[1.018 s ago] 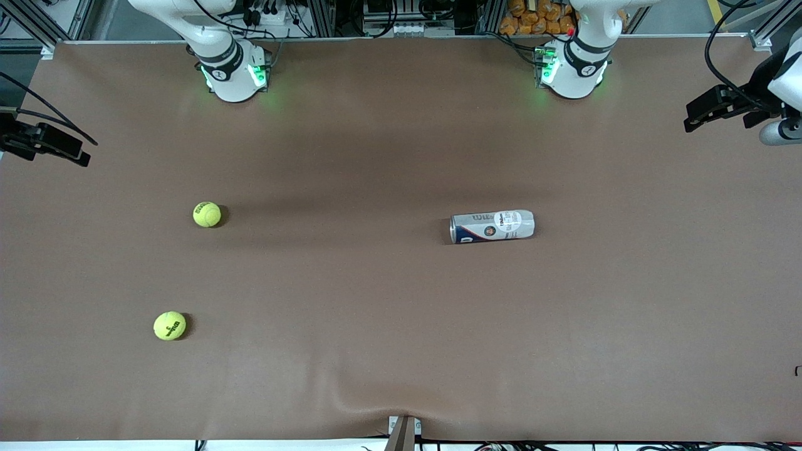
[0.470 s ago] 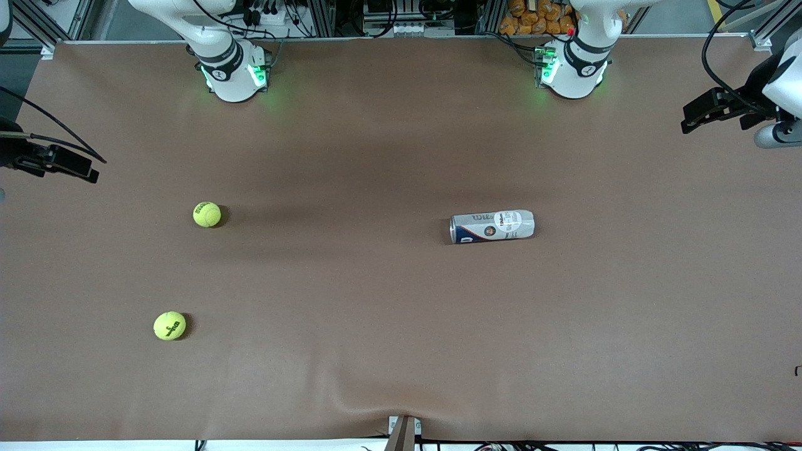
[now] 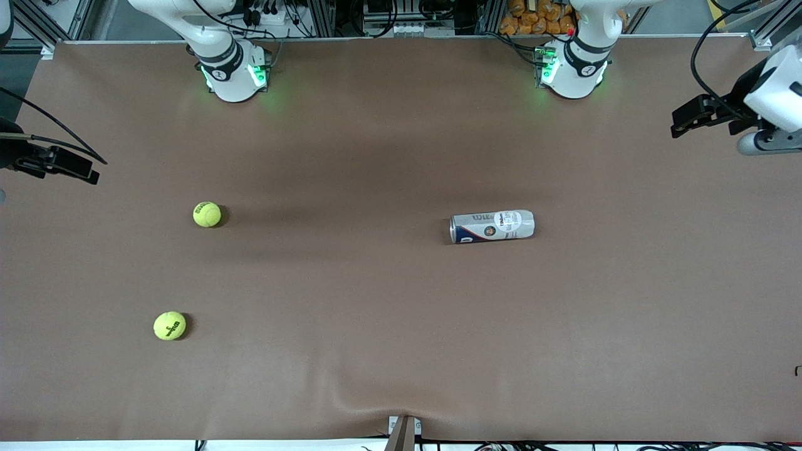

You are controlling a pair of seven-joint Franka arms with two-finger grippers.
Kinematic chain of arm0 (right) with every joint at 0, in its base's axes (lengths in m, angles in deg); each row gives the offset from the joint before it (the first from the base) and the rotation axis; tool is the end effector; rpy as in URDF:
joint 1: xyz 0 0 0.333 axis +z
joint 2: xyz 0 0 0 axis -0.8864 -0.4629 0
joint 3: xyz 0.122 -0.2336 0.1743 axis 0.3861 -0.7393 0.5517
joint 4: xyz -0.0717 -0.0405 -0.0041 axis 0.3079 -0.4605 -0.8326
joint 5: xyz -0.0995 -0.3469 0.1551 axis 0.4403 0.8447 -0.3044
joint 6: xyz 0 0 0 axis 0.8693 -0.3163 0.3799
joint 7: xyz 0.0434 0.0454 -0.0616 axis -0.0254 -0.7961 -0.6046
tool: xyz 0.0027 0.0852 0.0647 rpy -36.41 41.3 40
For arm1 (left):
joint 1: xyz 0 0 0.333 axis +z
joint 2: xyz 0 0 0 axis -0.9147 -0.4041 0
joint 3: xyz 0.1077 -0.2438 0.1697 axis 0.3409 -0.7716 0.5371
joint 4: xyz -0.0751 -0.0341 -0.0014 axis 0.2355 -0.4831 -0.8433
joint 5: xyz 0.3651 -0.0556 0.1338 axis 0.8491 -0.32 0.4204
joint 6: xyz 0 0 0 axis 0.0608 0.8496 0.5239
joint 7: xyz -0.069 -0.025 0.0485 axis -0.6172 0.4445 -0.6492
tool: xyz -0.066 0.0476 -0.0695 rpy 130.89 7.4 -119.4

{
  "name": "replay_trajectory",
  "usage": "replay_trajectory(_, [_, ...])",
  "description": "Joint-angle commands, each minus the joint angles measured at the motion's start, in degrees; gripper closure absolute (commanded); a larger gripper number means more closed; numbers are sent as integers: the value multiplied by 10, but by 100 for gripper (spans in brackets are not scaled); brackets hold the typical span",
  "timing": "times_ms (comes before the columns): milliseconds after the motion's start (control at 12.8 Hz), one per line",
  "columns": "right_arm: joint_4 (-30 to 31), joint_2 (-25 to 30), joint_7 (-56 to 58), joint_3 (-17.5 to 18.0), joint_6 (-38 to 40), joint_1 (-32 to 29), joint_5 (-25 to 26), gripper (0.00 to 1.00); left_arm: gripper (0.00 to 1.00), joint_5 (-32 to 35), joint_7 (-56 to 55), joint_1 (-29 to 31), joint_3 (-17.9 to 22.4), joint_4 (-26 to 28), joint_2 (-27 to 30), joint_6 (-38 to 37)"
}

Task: Insert tennis ball vertically with right arm
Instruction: 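Reach the left gripper down to the clear Wilson tube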

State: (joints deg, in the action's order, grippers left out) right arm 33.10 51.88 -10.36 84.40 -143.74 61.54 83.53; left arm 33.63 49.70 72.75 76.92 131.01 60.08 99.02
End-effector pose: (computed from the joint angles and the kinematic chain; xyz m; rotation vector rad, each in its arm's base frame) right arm 0.5672 -0.0276 0.6139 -3.1196 0.2131 0.1512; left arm 0.5170 -0.0497 0.6275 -3.0964 -0.0349 0.2452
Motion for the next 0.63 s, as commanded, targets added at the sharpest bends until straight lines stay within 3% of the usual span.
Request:
replay_trajectory(0, [-2, -1, -4, 2, 7, -3, -6, 0, 0, 1, 6, 2, -23, 5, -19, 17])
replay_trajectory(391, [0, -1, -8, 4, 7, 2, 0, 0, 0, 8, 5, -13, -55, 5, -85, 40])
replay_trajectory(548, [3, -3, -5, 4, 6, -3, -1, 0, 0, 44, 5, -56, -55, 5, -115, 52])
